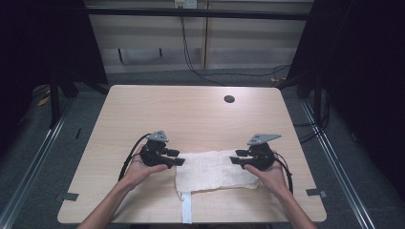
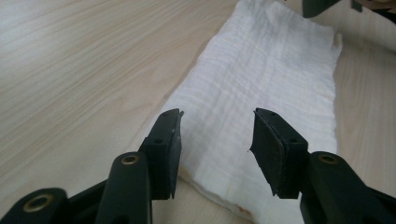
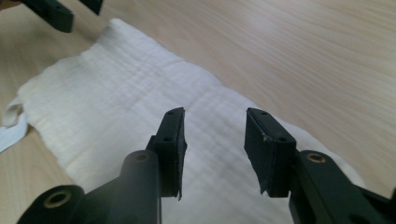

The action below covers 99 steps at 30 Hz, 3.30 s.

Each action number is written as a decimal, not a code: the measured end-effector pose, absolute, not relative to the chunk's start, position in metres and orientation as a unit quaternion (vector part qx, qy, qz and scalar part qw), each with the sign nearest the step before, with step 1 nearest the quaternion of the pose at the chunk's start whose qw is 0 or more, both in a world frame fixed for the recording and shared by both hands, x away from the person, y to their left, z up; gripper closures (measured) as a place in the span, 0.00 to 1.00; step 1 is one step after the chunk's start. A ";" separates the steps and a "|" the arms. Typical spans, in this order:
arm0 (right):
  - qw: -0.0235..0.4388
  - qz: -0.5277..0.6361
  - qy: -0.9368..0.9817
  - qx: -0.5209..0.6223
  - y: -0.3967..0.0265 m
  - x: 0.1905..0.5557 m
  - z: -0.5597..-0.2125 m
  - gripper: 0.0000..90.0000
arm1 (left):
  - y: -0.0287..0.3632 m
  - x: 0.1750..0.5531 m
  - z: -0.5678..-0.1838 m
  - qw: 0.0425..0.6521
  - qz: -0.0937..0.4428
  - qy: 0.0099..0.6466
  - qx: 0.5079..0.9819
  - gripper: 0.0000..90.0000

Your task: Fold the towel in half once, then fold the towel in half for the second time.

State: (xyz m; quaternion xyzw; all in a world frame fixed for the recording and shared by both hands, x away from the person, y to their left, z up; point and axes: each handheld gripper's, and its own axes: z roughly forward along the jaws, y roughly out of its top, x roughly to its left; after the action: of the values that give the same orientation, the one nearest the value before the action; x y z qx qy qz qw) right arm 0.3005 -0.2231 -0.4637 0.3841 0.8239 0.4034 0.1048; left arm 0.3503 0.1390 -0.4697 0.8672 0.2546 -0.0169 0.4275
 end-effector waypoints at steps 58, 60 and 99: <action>0.066 0.365 0.908 0.197 -0.054 0.269 -0.499 0.62 | 0.167 0.374 -0.471 0.427 0.029 0.311 0.848 0.44; 0.067 0.370 0.905 0.201 -0.058 0.272 -0.499 0.72 | 0.167 0.373 -0.470 0.427 0.031 0.312 0.848 0.44; 0.055 0.379 0.894 0.232 -0.062 0.277 -0.500 0.91 | 0.129 0.369 -0.501 0.396 -0.008 0.264 0.880 0.77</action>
State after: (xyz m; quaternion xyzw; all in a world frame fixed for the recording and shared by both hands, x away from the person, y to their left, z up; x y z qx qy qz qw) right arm 0.2770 -0.0619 -0.4999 0.2324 0.8939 0.3792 0.0551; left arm 0.3693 0.1288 -0.5014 0.8797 0.2635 -0.0081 0.3957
